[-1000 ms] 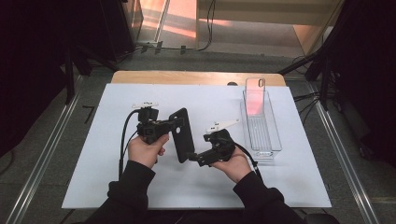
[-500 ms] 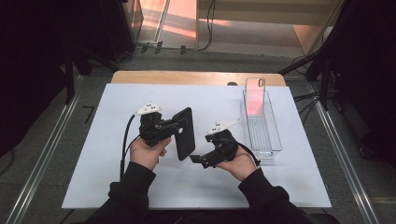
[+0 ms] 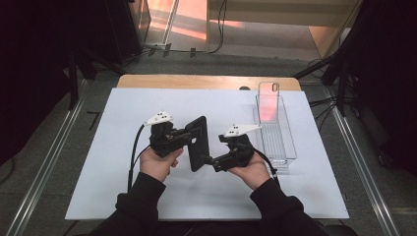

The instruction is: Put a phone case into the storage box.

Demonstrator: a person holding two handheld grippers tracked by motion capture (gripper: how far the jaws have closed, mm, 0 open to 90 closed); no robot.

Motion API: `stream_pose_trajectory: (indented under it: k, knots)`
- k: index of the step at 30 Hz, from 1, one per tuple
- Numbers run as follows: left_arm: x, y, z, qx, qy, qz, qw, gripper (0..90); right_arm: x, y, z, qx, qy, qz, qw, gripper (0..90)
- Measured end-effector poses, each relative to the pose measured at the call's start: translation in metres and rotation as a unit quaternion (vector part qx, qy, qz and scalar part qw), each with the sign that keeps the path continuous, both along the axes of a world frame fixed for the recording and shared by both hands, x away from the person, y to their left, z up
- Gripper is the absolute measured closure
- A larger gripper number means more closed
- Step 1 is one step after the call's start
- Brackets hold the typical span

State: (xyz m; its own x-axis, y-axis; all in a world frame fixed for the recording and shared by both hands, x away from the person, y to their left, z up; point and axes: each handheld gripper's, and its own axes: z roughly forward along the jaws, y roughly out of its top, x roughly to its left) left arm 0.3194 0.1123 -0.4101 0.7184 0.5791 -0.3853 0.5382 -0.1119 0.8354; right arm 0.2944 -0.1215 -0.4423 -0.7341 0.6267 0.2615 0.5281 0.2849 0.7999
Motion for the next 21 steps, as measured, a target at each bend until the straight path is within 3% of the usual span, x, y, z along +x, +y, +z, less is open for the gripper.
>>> stream_pose_trajectory:
  k: [7,15,21]
  knots:
    - [-0.003,-0.005,0.000,-0.001,0.002,-0.005,1.0000,82.0,0.003,0.009,0.005,0.002,0.002,-0.010,0.9999,0.0]
    - [-0.005,-0.007,0.001,-0.009,0.007,-0.007,0.9999,81.9,0.006,0.017,0.009,-0.017,-0.008,-0.020,0.9996,0.0]
    - [-0.006,-0.008,0.002,-0.010,0.009,-0.007,0.9999,81.9,0.011,0.024,0.011,-0.010,-0.010,-0.033,0.9994,0.0]
